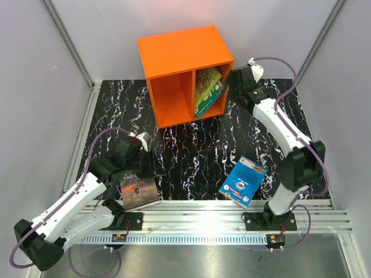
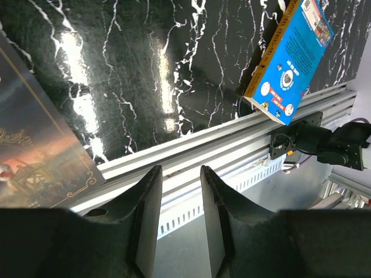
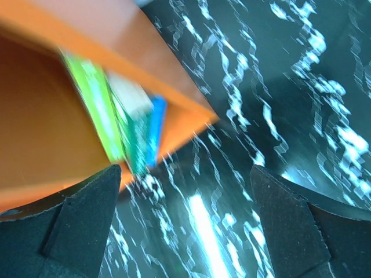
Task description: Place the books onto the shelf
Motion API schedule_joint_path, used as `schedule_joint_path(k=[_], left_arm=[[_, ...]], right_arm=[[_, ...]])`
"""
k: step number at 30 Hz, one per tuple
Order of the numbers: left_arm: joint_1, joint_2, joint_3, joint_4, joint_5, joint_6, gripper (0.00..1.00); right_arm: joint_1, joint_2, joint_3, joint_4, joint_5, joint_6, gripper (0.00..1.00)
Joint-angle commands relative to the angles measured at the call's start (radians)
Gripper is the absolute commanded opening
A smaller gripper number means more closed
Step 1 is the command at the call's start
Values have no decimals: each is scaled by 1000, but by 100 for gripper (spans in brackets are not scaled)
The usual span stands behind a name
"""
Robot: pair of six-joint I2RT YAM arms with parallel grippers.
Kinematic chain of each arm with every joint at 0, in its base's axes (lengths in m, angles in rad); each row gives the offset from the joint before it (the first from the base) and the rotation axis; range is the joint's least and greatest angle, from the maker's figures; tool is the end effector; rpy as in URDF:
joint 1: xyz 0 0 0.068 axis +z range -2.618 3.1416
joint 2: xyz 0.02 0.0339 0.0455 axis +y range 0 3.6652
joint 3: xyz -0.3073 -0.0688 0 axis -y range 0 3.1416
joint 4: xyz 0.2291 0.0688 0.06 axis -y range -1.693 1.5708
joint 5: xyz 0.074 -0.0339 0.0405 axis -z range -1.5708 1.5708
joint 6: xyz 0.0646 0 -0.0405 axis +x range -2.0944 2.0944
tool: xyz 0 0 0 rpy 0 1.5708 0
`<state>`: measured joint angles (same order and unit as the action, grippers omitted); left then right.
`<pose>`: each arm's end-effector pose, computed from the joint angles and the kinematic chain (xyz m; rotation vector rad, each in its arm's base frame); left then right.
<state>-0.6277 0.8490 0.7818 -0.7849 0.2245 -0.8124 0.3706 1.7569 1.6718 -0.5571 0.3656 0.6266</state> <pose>0.1047 -0.0937 0.2855 -0.1306 2.6084 -0.8675 0.3978 0.1298 0.3753 0.4741 2.1167 0.1666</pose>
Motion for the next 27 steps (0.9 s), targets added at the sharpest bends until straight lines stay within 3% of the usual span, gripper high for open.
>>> schedule_joint_path(k=[1, 5, 7, 8, 9, 11, 15, 19, 22, 27], left_arm=[[-3, -28, -7, -22, -48, 25, 36], [3, -41, 8, -95, -146, 27, 50], [28, -28, 23, -198, -275, 6, 72], [51, -24, 24, -230, -302, 2, 79], [74, -15, 19, -284, -341, -2, 82], [152, 8, 4, -303, -329, 7, 97], [272, 96, 17, -378, -350, -7, 99], [414, 183, 63, -435, -433, 16, 99], [553, 212, 48, -406, -363, 82, 99], [677, 238, 11, -341, -288, 133, 99]], right_arm=[[-2, -225, -108, -17, -3, -2, 100], [-2, -410, -283, 40, -150, -4, 100], [-2, -482, -391, 107, -365, 5, 100], [-2, -485, -415, 120, -559, 13, 100], [8, -481, -460, 120, -639, 47, 100], [45, -456, -507, 117, -764, 74, 100], [224, -442, -641, 160, -786, 140, 100], [322, -326, -701, 314, -863, 208, 100], [388, -217, -675, 368, -878, 211, 100], [424, -58, -644, 540, -942, 295, 100]])
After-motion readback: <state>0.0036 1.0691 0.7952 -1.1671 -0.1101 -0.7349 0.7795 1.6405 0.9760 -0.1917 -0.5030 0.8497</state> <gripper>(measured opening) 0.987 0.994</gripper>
